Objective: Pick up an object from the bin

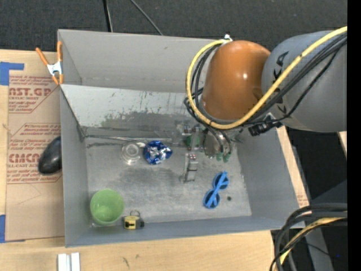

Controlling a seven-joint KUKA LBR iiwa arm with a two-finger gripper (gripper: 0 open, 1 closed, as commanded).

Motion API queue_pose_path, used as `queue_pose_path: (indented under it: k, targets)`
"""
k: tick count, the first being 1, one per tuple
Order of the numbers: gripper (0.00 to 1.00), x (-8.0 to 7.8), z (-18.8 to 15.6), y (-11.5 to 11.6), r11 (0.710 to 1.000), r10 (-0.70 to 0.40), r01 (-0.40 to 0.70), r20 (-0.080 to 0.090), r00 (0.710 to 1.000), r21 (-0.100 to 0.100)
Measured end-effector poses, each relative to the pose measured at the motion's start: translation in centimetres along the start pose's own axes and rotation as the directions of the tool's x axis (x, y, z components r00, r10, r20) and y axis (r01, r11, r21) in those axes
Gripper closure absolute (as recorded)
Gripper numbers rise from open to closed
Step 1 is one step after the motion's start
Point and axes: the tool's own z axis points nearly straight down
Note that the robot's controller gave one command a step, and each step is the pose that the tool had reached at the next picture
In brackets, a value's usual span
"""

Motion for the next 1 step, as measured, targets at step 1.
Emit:
queue_pose_path:
  k: [1]
  targets:
    - [0.0,-3.05,10.03,5.07,0.988,0.153,-0.153,-0.005,0.988,0.001]
